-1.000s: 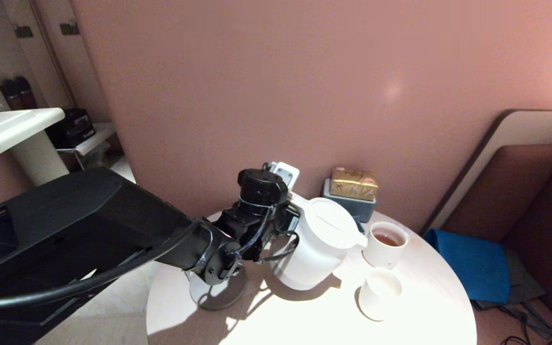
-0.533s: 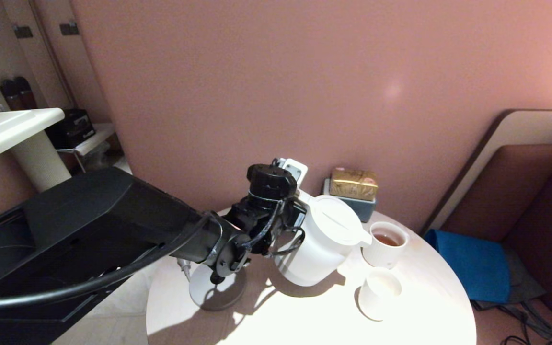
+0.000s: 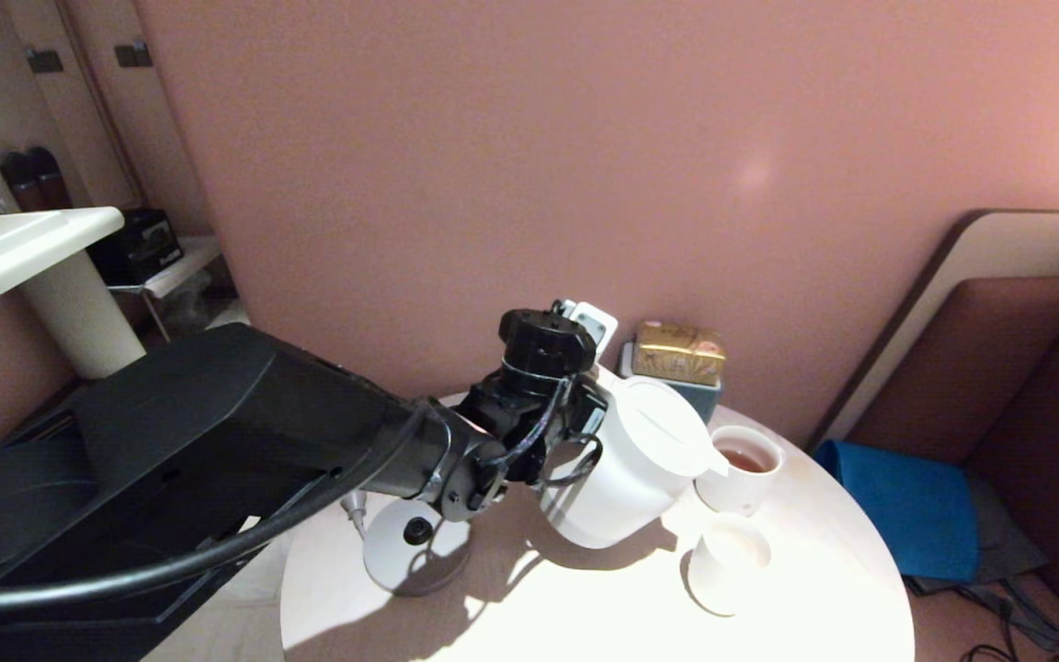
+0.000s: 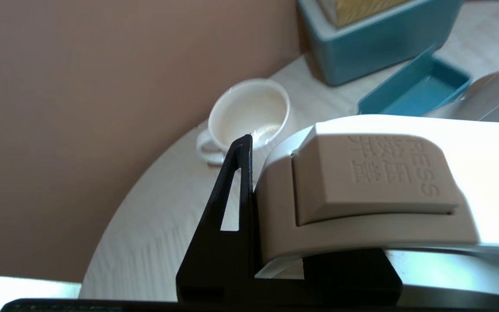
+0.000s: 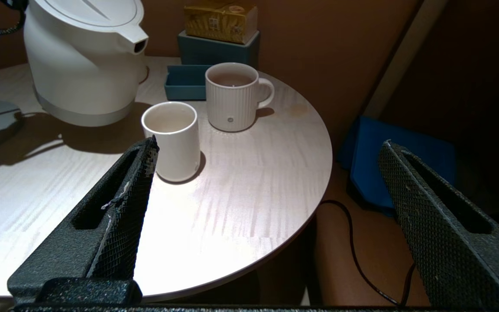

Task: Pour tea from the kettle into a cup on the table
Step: Pour water into the cup

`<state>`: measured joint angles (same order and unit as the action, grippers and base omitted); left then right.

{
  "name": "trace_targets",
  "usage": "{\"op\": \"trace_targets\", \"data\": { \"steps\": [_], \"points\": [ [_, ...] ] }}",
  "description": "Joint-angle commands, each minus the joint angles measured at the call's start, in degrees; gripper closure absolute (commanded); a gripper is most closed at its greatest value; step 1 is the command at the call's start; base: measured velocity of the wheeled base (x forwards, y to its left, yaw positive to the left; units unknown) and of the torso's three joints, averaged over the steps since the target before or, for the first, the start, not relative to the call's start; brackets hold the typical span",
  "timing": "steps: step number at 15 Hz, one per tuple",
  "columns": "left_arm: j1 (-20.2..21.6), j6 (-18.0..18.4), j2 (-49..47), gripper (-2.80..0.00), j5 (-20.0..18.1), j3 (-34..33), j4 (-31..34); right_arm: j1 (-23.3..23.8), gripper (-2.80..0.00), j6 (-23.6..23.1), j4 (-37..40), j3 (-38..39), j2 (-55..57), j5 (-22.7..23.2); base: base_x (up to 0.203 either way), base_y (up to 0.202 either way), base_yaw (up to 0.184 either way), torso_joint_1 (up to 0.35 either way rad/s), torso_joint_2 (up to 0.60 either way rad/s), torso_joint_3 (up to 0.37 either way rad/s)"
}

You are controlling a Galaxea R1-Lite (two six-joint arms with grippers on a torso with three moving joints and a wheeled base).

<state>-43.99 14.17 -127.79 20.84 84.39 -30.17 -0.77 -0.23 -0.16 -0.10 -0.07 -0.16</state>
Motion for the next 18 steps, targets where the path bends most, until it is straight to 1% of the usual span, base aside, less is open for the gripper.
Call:
{"op": "trace_targets", "data": {
  "steps": [1,3,9,13,14,15,18],
  "points": [
    [-0.5,0.5,-0.5,0.0,0.3,1.0,0.1,0.0,-2.8,0.0,0.0,0.0,0.1,0.0,0.0,0.0,0.0,0.0,0.0,0.0],
    [-1.2,0.8,-1.1,0.0,1.0,1.0,0.0,0.0,-2.8,0.0,0.0,0.0,0.1,0.0,0.0,0.0,0.0,0.0,0.0,0.0],
    [-1.6,5.4,-3.1,0.0,1.6,3.1,-0.2,0.0,-2.8,0.0,0.0,0.0,0.1,0.0,0.0,0.0,0.0,0.0,0.0,0.0],
    [-2.8,5.8,-3.6,0.0,1.7,3.9,0.1,0.0,-2.8,0.0,0.0,0.0,0.1,0.1,0.0,0.0,0.0,0.0,0.0,0.0],
    [-2.9,6.6,-3.9,0.0,1.7,4.2,0.1,0.0,-2.8,0.0,0.0,0.0,0.1,0.0,0.0,0.0,0.0,0.0,0.0,0.0],
    [-2.9,8.1,-4.0,0.0,1.7,4.2,-0.1,0.0,-2.8,0.0,0.0,0.0,0.1,0.1,0.0,0.0,0.0,0.0,0.0,0.0],
    [-2.9,10.1,-4.3,0.0,1.7,4.7,-0.2,0.0,-2.8,0.0,0.0,0.0,0.1,0.0,0.0,0.0,0.0,0.0,0.0,0.0]
  ]
}}
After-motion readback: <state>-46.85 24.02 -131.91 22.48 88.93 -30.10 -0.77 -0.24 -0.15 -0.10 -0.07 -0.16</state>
